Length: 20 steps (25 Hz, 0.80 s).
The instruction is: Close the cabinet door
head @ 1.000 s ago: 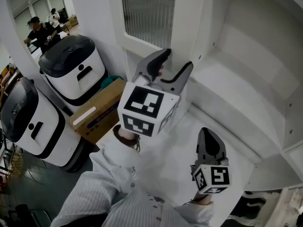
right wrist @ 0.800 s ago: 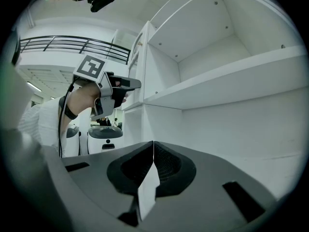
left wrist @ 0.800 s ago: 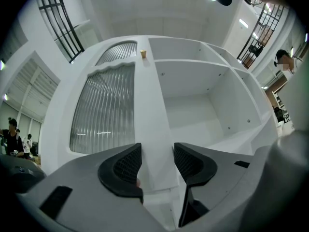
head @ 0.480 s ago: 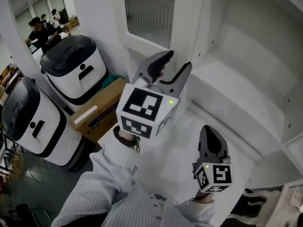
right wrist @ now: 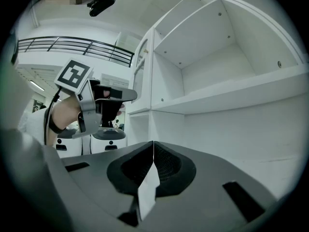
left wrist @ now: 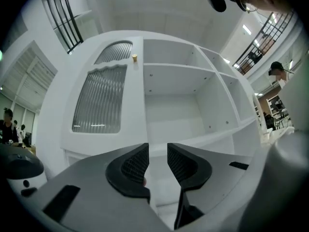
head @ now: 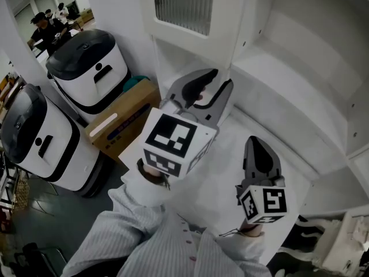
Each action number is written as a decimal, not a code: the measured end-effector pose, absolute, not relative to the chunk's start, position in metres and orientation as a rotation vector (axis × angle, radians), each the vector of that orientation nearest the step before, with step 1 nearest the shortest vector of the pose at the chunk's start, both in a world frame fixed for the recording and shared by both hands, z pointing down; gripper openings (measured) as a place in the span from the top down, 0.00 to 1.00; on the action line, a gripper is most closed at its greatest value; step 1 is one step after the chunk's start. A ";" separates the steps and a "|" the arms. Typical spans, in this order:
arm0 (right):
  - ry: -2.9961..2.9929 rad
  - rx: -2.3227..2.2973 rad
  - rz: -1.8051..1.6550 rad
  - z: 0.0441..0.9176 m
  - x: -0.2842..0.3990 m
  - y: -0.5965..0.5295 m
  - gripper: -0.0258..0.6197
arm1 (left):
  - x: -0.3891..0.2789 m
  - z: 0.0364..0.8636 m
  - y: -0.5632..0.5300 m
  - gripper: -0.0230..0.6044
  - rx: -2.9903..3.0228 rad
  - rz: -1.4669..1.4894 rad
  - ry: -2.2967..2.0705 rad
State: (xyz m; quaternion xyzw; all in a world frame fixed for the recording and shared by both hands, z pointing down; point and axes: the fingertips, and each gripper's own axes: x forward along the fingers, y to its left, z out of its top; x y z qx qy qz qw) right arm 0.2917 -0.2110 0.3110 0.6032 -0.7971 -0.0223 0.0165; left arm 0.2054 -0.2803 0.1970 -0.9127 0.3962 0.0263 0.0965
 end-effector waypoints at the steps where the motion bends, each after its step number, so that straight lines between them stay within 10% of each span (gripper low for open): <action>1: -2.480 1.871 -0.073 0.311 0.291 -0.211 0.94 | 0.207 0.204 -0.277 0.77 -2.718 0.073 1.173; 20: -2.493 1.820 -0.087 0.309 0.284 -0.195 0.94 | 0.233 0.308 -0.222 0.95 -2.944 0.000 1.136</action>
